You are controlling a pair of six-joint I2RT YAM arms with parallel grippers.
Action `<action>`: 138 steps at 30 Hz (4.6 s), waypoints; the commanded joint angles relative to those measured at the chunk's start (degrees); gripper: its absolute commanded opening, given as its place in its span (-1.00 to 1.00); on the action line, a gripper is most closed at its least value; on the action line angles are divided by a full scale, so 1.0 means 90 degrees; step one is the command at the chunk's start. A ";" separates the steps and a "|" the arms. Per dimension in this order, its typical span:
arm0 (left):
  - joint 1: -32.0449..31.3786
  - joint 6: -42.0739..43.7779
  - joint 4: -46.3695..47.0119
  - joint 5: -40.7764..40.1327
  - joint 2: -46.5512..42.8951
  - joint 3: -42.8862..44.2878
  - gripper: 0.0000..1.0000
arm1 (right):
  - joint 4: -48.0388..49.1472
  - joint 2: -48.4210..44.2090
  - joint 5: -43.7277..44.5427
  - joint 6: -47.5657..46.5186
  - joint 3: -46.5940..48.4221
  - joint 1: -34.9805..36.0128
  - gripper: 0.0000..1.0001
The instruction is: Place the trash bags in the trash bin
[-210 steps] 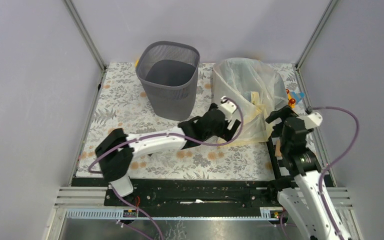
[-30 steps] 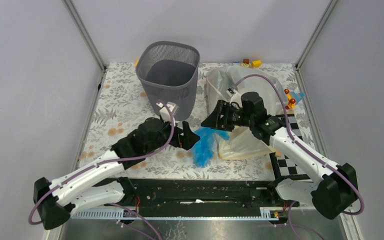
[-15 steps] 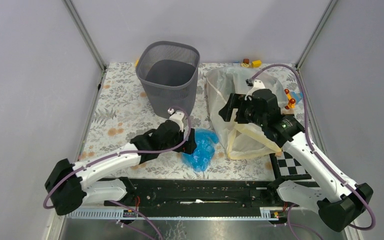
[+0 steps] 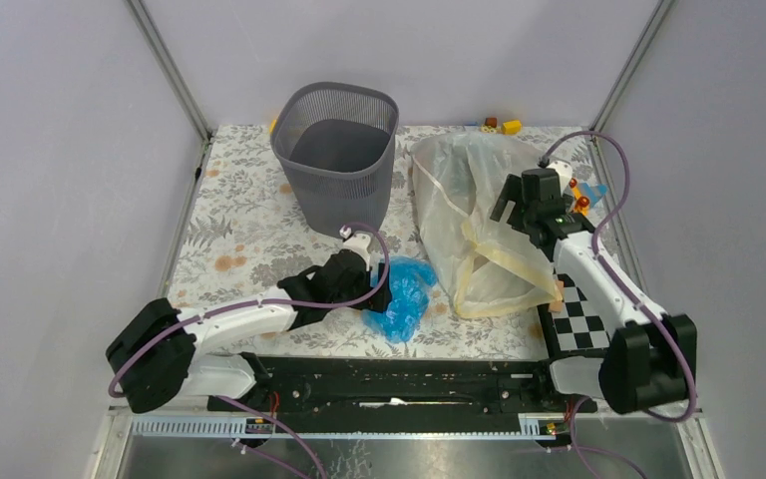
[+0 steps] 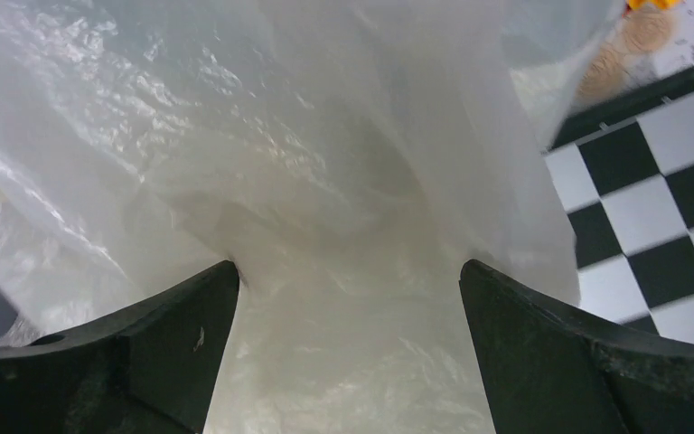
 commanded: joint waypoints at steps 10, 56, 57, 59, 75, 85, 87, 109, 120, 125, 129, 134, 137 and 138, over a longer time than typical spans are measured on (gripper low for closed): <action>0.0288 -0.0006 0.1406 0.0253 0.0367 -0.0415 0.61 | 0.1800 0.4314 -0.0119 -0.0141 0.2775 -0.0191 0.99; 0.0543 0.0787 0.1890 0.2154 -0.1890 -0.0827 -1.00 | 0.1825 -0.1657 -0.3014 0.2928 -0.1260 0.1690 0.99; 0.0538 0.0805 0.1889 0.2164 -0.1882 -0.0803 -1.00 | 0.1975 -0.1643 -0.3097 0.3024 -0.1292 0.1692 0.98; 0.0538 0.0804 0.1937 0.2229 -0.1907 -0.0785 -1.00 | 0.1973 -0.1548 -0.3127 0.2926 -0.1251 0.1697 0.97; 0.0538 0.0064 0.2475 0.3222 -0.2376 -0.0769 -1.00 | 0.1976 -0.1135 -0.4188 -0.0394 -0.1046 0.1695 0.45; 0.0538 0.0045 0.2340 0.3064 -0.2788 -0.0722 -1.00 | 0.1515 -0.1596 -0.4199 -0.0498 -0.0862 0.1695 -0.23; 0.0538 0.0046 0.2324 0.2986 -0.2876 -0.0716 -1.00 | 0.1440 -0.1647 -0.4403 -0.0528 -0.0825 0.1695 -0.06; 0.1430 -0.1121 -0.0002 0.0029 -0.2162 -0.0823 -0.58 | 0.0033 -0.2635 -0.1850 -0.0072 -0.0233 0.1689 -1.00; 0.1905 -0.1336 -0.0206 -0.0460 -0.2405 -0.1173 -0.50 | -0.0140 -0.2625 -0.1221 0.0046 -0.0197 0.1692 -1.00; 0.1928 -0.1545 -0.0660 -0.1105 -0.2842 -0.1097 -0.44 | -0.0162 -0.2680 -0.1146 -0.0034 -0.0041 0.1689 -1.00; 0.1924 -0.1384 -0.0616 -0.0943 -0.3129 -0.0987 -0.08 | -0.0160 -0.2605 -0.1609 -0.0154 0.0309 0.1692 -1.00; 0.1918 -0.0971 -0.0996 -0.0857 -0.3262 -0.0359 0.65 | -0.0169 -0.2369 -0.1799 -0.0150 0.0707 0.1690 -1.00; 0.1871 -0.0593 -0.0777 -0.0149 -0.3277 -0.0048 0.72 | -0.0270 -0.2046 -0.2102 -0.0104 0.0998 0.1695 -1.00; 0.1783 -0.0555 -0.0682 0.0011 -0.3222 0.0054 0.67 | -0.0314 -0.1916 -0.2209 -0.0032 0.1101 0.1694 -1.00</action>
